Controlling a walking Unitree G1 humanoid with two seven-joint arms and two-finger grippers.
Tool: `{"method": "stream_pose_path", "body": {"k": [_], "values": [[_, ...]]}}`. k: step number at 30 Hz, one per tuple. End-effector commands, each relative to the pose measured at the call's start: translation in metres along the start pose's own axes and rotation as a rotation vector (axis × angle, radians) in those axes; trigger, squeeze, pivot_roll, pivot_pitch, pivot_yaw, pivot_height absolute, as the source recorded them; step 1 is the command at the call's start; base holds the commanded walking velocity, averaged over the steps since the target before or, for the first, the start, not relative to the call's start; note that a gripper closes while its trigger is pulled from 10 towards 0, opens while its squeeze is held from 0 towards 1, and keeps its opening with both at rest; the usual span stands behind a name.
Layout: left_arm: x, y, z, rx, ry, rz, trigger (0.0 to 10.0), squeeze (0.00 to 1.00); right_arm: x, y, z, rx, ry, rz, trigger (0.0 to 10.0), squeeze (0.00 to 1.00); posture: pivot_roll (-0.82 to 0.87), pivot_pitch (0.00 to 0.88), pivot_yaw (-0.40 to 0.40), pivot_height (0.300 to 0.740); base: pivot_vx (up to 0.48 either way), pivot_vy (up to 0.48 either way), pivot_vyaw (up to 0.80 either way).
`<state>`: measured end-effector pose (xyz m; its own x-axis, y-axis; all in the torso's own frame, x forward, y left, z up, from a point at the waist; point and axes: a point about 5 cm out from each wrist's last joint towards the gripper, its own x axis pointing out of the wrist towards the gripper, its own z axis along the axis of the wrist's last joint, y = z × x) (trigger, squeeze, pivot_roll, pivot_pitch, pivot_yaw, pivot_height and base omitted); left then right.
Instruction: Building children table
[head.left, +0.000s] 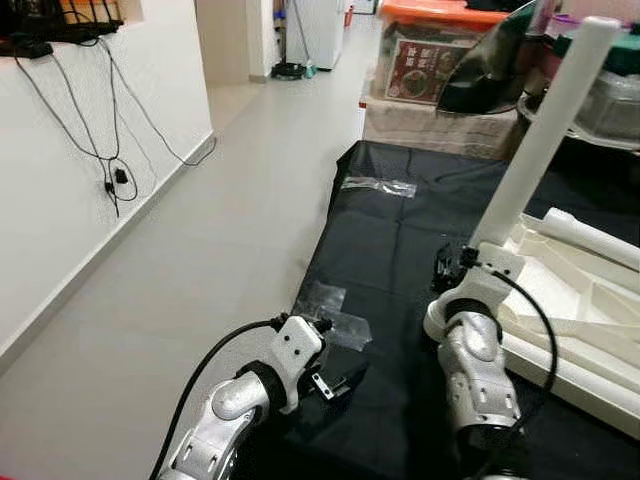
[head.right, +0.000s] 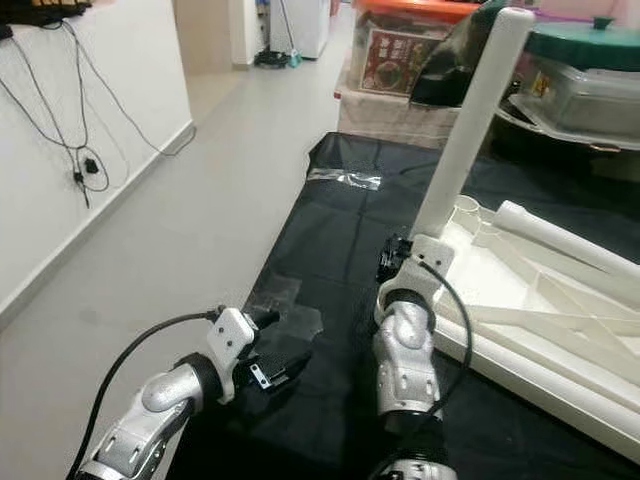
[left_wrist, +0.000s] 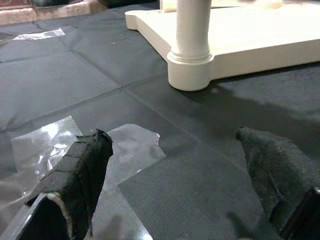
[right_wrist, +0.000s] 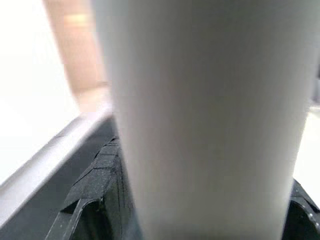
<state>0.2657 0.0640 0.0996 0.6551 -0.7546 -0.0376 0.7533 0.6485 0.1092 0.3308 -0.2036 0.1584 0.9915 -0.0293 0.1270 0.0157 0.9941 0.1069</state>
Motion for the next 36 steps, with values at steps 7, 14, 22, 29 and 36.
{"method": "stream_pose_path", "body": {"k": [7,14,22,29,36], "values": [[0.001,-0.002,-0.005,-0.007,0.014,-0.007,10.0,0.0,0.0,0.004,0.005,0.044,0.101,0.45,10.0,0.0,0.18,0.0,-0.071,0.74,0.0,0.0,0.0],[0.002,-0.002,-0.004,0.0,0.011,-0.008,10.0,0.0,-0.005,0.019,0.011,0.052,0.221,0.952,10.0,0.0,0.2,0.0,-0.082,0.74,0.0,0.0,0.0],[0.001,-0.002,-0.003,0.0,0.009,-0.006,10.0,0.0,0.0,0.037,0.004,0.022,0.295,1.136,0.0,0.0,0.21,0.0,-0.089,0.74,0.0,0.0,0.0],[0.001,-0.003,-0.003,-0.006,0.011,-0.007,10.0,0.0,0.018,0.028,0.0,-0.032,0.183,0.684,0.0,0.0,0.2,0.0,-0.082,0.74,0.0,0.0,0.0],[0.001,-0.002,-0.003,-0.01,0.011,-0.008,10.0,0.0,0.023,-0.005,-0.008,-0.009,0.188,0.067,0.0,0.0,0.19,0.0,-0.075,0.74,0.0,0.0,0.0]]}}
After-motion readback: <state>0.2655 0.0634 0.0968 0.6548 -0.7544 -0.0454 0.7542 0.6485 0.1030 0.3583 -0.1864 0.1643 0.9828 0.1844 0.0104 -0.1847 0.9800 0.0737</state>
